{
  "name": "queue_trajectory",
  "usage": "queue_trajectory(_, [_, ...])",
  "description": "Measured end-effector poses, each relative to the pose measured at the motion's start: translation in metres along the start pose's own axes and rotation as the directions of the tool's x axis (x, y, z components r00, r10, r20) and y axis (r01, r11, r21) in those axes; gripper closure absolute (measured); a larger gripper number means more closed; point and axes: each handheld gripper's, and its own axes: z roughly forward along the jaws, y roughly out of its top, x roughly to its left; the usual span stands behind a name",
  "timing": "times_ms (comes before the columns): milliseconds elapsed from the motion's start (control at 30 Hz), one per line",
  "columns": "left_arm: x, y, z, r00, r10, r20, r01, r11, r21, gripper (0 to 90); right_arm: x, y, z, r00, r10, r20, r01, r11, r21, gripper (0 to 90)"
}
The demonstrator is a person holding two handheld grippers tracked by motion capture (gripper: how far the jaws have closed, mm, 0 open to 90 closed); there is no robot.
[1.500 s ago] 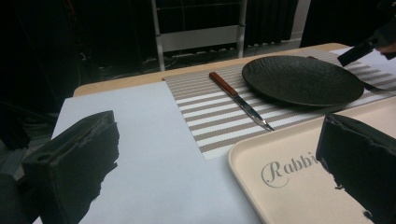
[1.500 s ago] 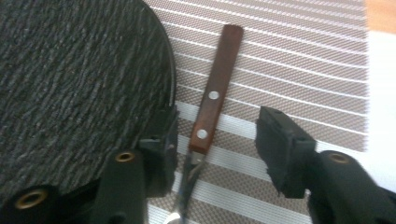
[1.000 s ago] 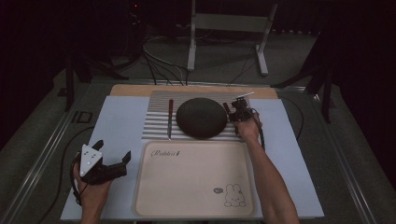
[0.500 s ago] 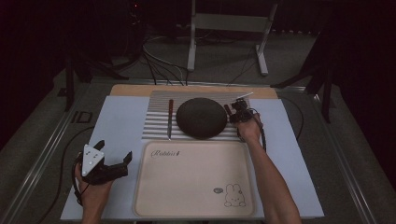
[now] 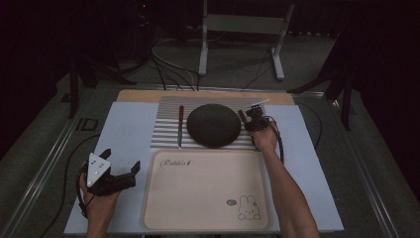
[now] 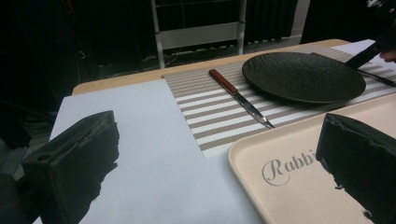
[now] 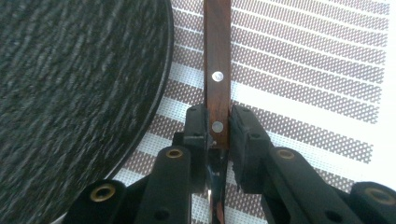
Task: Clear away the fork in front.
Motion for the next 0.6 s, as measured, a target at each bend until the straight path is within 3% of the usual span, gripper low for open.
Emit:
queue_trajectory(267, [-0.001, 0.0, 0.001, 1.0, 0.007, 0.001, -0.007, 1.0, 0.003, 0.0, 0.0, -0.003, -0.024, 0.9993, -0.038, -0.001, 0.037, 0.993, -0.112, 78.0])
queue_trajectory(600, [-0.002, 0.0, 0.002, 0.9999, 0.011, 0.002, -0.011, 0.9999, 0.01, 0.0, 0.004, -0.017, -0.056, 0.9942, -0.107, 0.013, 0.107, 0.961, -0.256, 78.0])
